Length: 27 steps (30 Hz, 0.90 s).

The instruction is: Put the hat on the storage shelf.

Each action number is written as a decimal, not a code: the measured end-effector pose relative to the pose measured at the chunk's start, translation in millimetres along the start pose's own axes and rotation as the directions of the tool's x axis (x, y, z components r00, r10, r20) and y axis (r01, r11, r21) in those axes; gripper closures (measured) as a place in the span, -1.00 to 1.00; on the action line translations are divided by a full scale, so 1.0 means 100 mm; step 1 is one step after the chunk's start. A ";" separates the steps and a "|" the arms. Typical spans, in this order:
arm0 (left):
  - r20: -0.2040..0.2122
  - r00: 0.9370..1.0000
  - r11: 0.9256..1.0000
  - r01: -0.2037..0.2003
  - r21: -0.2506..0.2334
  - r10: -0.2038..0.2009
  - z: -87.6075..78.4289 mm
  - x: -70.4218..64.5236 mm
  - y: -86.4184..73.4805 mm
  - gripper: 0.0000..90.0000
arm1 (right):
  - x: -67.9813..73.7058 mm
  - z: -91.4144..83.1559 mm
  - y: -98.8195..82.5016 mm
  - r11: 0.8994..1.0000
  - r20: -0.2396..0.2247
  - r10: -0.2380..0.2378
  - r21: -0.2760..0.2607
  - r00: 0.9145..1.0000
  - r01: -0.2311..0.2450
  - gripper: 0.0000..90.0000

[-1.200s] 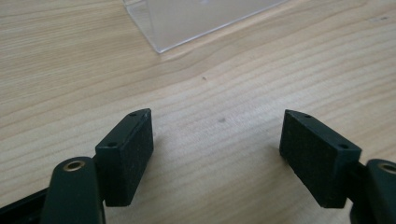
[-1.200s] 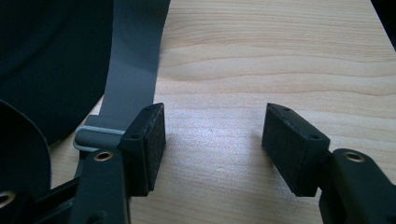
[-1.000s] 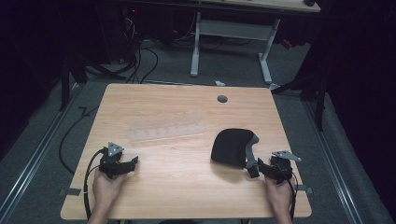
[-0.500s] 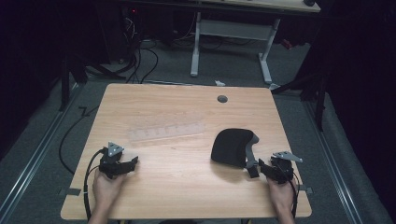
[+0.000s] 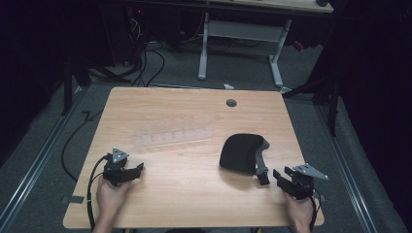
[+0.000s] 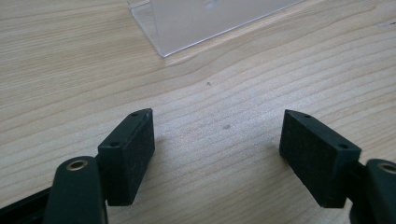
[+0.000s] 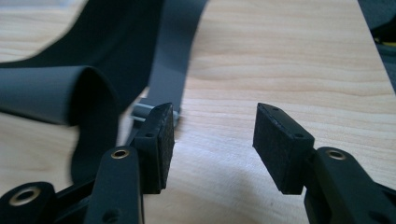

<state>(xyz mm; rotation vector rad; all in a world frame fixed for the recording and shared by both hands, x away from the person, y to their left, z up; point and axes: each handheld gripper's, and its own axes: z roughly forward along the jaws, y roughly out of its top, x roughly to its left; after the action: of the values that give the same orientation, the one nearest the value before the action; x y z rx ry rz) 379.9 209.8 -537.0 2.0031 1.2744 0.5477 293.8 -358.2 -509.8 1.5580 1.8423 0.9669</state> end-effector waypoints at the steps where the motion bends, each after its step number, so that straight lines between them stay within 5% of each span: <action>1: 0.000 1.000 1.000 0.000 0.000 0.000 0.00 0.00 0.00 -0.40 | 0.02 -0.05 0.00 1.000 -0.011 -0.001 -0.008 1.000 0.001 0.07; 7: 0.000 1.000 1.000 0.000 0.000 0.000 0.00 0.00 0.00 -0.40 | 0.18 -0.29 0.00 0.997 -0.075 -0.058 -0.053 0.995 0.054 0.00; 12: -0.001 1.000 1.000 0.000 0.000 0.000 0.00 0.00 0.00 -0.40 | 0.41 -0.35 0.01 0.987 -0.145 -0.152 -0.067 0.978 0.143 -0.05; 15: 0.000 1.000 1.000 0.001 0.000 -0.001 0.00 0.00 0.00 -0.40 | 0.54 -0.26 0.02 0.976 -0.171 -0.217 -0.070 0.961 0.207 -0.14; 27: 0.000 1.000 1.000 0.000 0.000 0.000 0.00 0.00 0.00 -0.40 | 0.64 0.07 0.12 0.967 -0.177 -0.254 -0.038 0.951 0.251 -0.24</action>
<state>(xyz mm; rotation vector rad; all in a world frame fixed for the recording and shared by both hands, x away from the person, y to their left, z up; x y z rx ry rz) 379.8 209.8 -537.0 2.0029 1.2751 0.5479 294.0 -293.3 -501.3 1.2194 2.0931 1.0248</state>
